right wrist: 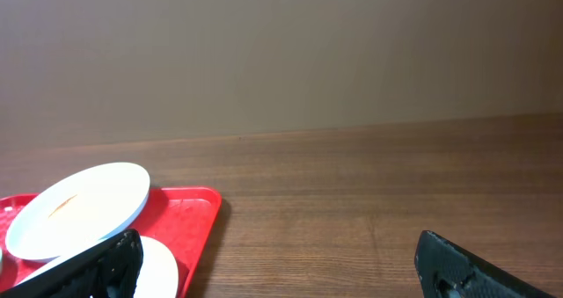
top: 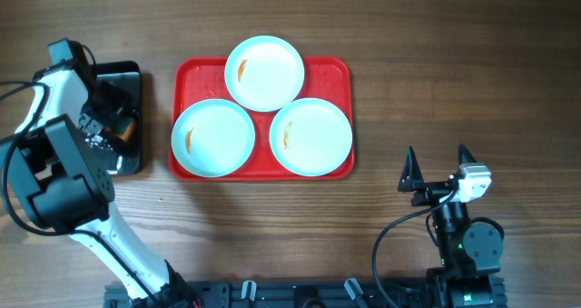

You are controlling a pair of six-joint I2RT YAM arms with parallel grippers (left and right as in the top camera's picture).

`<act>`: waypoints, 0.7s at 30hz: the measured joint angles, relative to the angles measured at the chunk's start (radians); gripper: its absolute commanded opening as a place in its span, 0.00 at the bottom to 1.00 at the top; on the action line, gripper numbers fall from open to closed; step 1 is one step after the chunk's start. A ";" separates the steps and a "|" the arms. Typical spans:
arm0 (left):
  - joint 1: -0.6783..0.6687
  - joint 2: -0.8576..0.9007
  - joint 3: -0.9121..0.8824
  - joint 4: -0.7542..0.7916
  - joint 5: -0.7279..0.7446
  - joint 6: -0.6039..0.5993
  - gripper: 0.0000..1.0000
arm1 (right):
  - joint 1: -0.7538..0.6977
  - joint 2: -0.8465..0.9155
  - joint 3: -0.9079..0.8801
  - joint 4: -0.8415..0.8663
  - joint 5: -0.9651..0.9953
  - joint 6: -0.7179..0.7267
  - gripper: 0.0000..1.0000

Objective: Clean dirty plates on tray and stack at the side

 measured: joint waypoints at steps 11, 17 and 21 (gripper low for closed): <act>-0.001 0.000 0.000 -0.016 0.008 0.002 0.04 | 0.000 0.000 0.000 0.000 0.000 0.000 1.00; -0.001 -0.029 -0.002 -0.031 0.008 0.003 0.04 | 0.000 0.000 0.000 0.000 0.000 0.000 1.00; -0.001 -0.138 -0.003 -0.021 0.008 0.003 0.04 | 0.000 0.000 0.000 0.000 0.000 0.000 1.00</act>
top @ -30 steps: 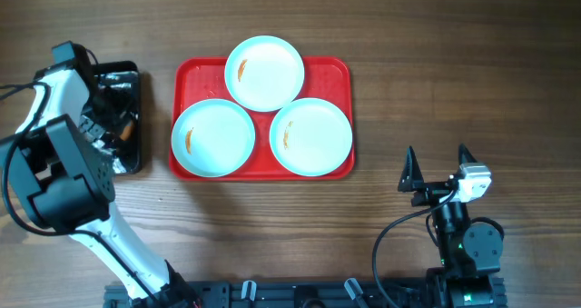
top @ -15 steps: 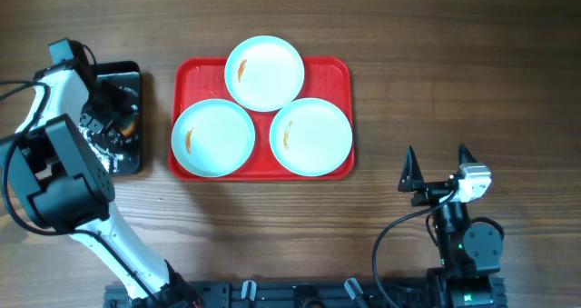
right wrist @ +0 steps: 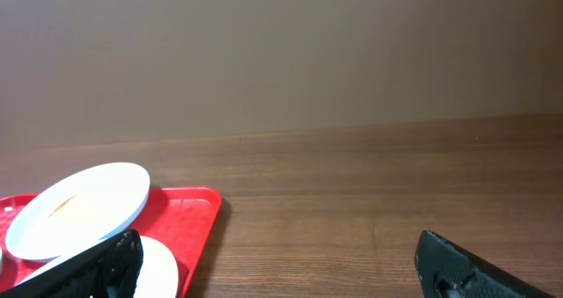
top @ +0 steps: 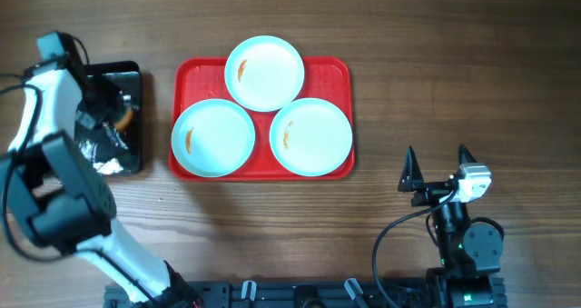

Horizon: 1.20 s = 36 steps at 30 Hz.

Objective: Clean dirty plates on tray and stack at the side

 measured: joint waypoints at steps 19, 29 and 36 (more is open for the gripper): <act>0.180 -0.210 0.000 0.070 0.401 0.040 0.04 | 0.000 0.000 0.000 0.000 0.000 0.000 1.00; 0.254 -0.183 -0.001 0.024 0.710 0.291 0.04 | 0.000 0.000 0.000 0.000 0.000 0.000 1.00; 0.256 -0.098 -0.090 0.058 0.736 0.399 0.04 | 0.000 0.000 0.000 0.000 0.000 0.000 1.00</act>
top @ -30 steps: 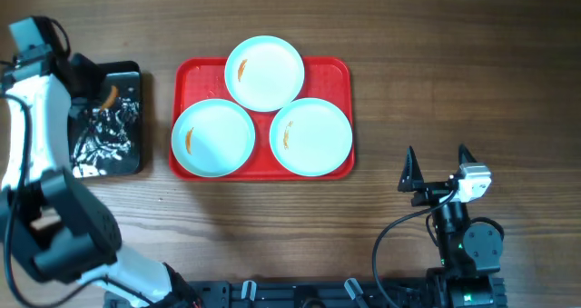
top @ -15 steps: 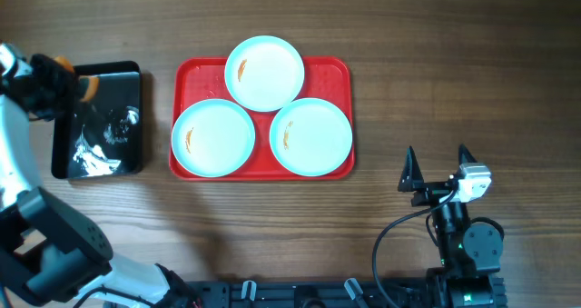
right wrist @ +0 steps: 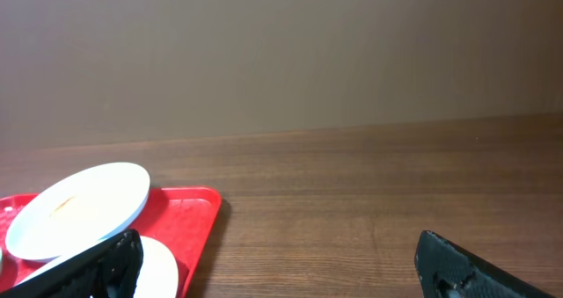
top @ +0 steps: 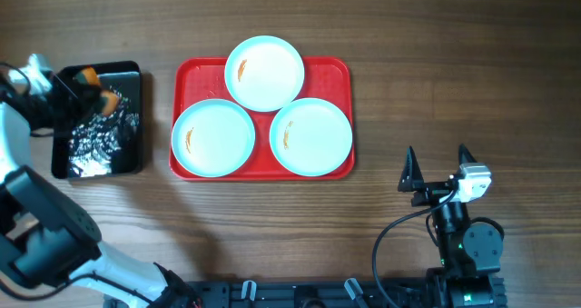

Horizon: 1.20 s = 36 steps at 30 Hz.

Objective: Clean dirty plates on tray and stack at the side

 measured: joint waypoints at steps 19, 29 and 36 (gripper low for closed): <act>0.174 0.028 -0.022 0.133 0.574 0.034 0.04 | 0.000 0.000 0.000 0.000 0.000 0.000 1.00; 0.126 0.028 -0.157 0.216 0.179 0.019 0.04 | 0.000 0.000 0.000 0.000 0.000 0.000 1.00; 0.125 0.028 -0.156 0.657 0.551 -0.324 0.04 | 0.000 0.000 0.000 0.000 0.000 0.000 1.00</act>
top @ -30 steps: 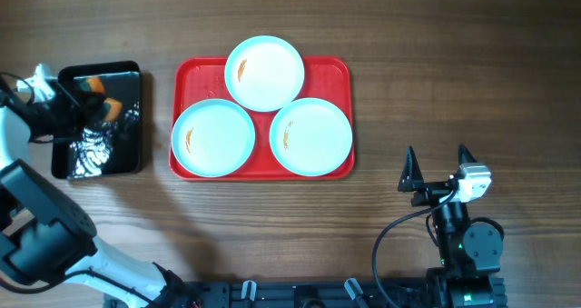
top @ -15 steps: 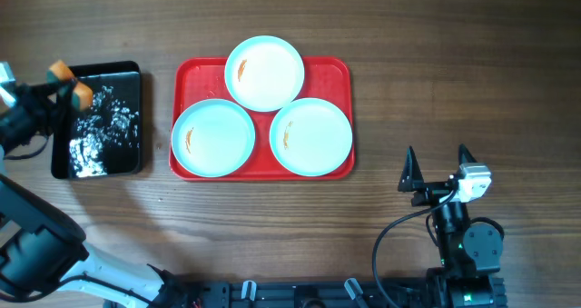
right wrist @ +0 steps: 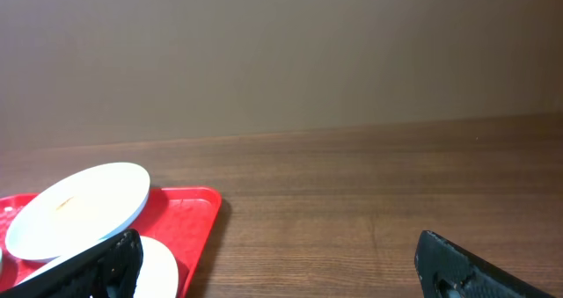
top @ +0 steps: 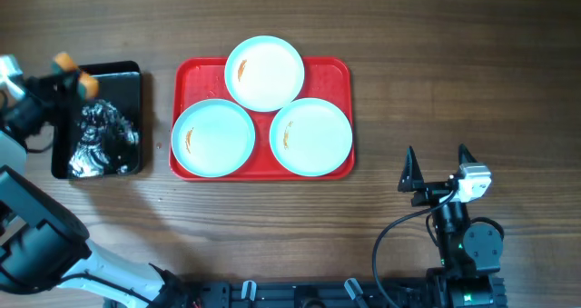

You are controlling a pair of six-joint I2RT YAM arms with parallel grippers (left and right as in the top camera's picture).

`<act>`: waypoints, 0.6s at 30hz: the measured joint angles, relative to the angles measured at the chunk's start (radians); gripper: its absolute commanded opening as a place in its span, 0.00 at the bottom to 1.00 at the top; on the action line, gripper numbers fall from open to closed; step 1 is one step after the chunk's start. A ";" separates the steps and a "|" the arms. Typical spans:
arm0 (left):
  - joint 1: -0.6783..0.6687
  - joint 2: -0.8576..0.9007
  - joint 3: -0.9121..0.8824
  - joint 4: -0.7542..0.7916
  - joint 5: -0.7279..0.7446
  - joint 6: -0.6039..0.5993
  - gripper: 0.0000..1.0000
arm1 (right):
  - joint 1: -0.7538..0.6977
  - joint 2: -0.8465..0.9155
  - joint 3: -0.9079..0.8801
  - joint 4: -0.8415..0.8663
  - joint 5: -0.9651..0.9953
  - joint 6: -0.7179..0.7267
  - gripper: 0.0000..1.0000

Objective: Clean dirty plates on tray and stack at the side

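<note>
Three white plates lie on a red tray (top: 338,72), each with an orange smear: the back plate (top: 264,72), the left plate (top: 213,137) and the right plate (top: 311,135). The right wrist view shows the back plate (right wrist: 79,206) and the tray's corner (right wrist: 189,214). My left gripper (top: 74,74) hangs at the far left edge, over the black dish's back-left corner, shut on an orange sponge (top: 87,84). At the front right my right gripper (top: 437,165) (right wrist: 277,263) stands open and empty above bare wood.
A black dish (top: 129,76) sits left of the red tray, with a crumpled silvery scrubber (top: 104,135) in it. Wooden tabletop surrounds the tray. The right arm's base and cables occupy the front right corner.
My left gripper has moved a little further left and back with the orange sponge. More of the black dish and the silvery scrubber shows. The right arm and the plates have not moved.
My left gripper was first down in the black dish, over the orange sponge. It then stood at the dish's back part with the sponge in it, and now holds it over the dish's back-left corner. Plates, tray and right arm stayed put.
</note>
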 measured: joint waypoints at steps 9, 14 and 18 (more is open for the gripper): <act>0.000 0.000 0.002 0.016 0.106 -0.127 1.00 | 0.000 0.000 0.000 0.000 0.000 0.000 1.00; -0.023 -0.002 -0.033 -0.366 -0.325 0.105 1.00 | 0.000 0.000 0.000 0.000 0.000 0.000 1.00; -0.058 0.001 -0.057 -0.393 -0.582 0.148 1.00 | 0.000 0.000 0.000 0.000 0.000 0.000 1.00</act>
